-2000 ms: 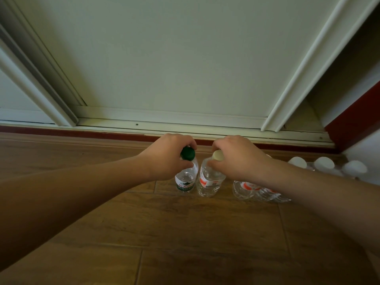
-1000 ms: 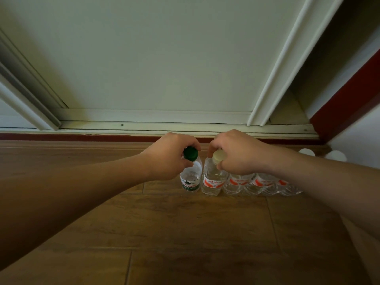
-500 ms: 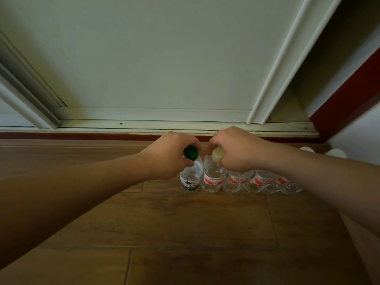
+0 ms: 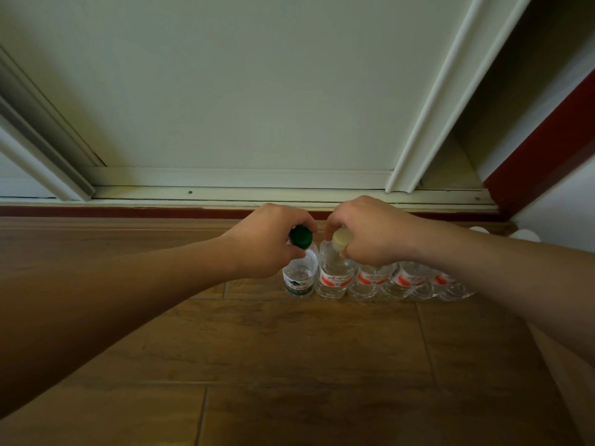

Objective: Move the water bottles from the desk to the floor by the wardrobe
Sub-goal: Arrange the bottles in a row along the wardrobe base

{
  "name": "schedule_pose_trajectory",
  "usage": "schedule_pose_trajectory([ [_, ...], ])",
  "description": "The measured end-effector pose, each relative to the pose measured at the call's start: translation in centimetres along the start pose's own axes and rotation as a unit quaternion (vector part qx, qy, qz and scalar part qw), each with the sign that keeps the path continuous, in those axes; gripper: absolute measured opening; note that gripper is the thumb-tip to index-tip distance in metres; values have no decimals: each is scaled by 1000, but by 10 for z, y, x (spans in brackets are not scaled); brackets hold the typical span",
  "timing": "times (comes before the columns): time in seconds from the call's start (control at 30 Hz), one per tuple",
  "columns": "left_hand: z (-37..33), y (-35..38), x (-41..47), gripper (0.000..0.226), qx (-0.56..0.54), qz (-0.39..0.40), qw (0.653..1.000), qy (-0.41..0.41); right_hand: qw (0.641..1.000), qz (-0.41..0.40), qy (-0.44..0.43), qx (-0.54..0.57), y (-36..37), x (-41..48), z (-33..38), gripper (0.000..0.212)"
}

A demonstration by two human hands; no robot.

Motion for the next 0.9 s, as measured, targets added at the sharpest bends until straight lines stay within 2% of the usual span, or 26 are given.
schedule_pose_trajectory([
  [0.13, 0, 2, 0, 40, 1, 6, 1000, -1, 1000, -8, 3, 8, 0, 0, -1, 25],
  [0.33, 3, 2, 3, 38, -16, 1, 1000, -8, 999, -28, 3, 43, -1, -2, -4, 41],
  [0.9, 8, 4, 3, 43, -19, 4, 1000, -21, 998, -61, 19, 18, 4, 1, -12, 39],
])
Point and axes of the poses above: each hand's wrist, its own x-axis towards the middle knuckle, its own y-axis out of the palm, z = x × y, the point moved 8 cm from there along x, towards the middle knuckle, and after that the axes turned 6 degrees about -y, right-handed, at the moved point
